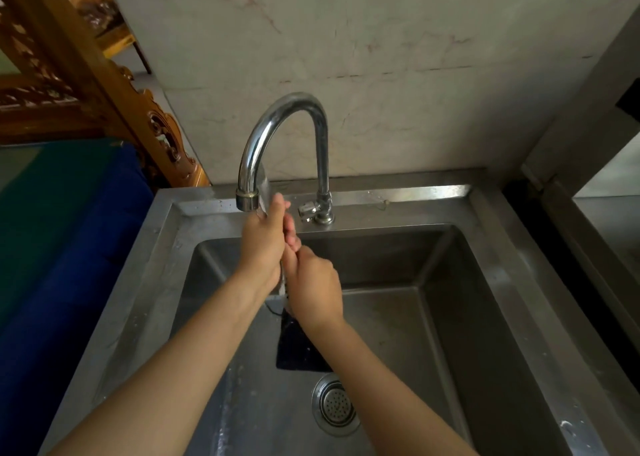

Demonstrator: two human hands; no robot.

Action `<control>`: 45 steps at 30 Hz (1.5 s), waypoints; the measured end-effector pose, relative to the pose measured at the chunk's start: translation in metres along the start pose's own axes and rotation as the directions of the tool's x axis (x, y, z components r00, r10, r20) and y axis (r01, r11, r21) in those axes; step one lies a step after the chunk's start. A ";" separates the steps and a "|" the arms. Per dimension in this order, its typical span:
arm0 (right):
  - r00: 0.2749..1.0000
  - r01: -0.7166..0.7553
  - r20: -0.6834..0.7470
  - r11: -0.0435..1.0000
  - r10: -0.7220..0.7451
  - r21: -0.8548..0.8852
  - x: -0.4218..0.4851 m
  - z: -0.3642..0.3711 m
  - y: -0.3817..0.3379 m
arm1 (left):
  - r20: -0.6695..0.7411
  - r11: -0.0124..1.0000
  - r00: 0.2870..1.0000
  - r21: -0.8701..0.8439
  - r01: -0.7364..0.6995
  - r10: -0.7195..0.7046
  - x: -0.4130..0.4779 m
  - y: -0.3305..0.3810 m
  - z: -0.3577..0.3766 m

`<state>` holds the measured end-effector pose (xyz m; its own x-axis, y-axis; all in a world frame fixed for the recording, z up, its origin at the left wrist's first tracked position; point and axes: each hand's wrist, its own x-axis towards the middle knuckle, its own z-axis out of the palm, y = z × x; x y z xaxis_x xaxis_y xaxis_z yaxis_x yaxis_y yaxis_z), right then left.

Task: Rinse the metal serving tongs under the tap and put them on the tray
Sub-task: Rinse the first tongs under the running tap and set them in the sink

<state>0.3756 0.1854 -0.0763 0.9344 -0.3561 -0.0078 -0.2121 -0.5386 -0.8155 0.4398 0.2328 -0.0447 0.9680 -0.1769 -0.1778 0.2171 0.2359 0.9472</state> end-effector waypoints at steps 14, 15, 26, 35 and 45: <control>0.993 -0.112 0.093 0.782 0.069 0.613 -0.001 -0.003 0.006 | 0.009 0.994 0.999 -0.094 0.047 -0.047 -0.003 -0.001 -0.005; 0.994 -0.112 0.082 0.797 0.078 0.593 -0.001 0.000 0.005 | 0.001 0.996 0.999 -0.077 0.047 -0.047 -0.003 -0.002 -0.006; 0.973 -0.066 0.203 0.709 -0.111 0.702 -0.006 0.008 0.018 | -0.159 0.995 0.987 -0.103 0.011 -0.027 0.017 0.014 -0.016; 0.914 -0.361 0.141 0.605 0.380 0.710 0.009 0.027 0.020 | 0.059 0.996 0.998 -0.081 -0.028 0.033 -0.019 -0.014 -0.031; 0.981 -0.126 0.195 0.833 0.023 0.538 0.001 0.015 0.041 | 0.011 0.994 0.999 0.099 0.041 -0.042 0.017 -0.023 -0.022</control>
<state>0.3721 0.1740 -0.1184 0.9672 -0.2129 -0.1387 -0.1405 0.0070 -0.9901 0.4537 0.2454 -0.0757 0.9565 -0.1976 -0.2144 0.2429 0.1327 0.9609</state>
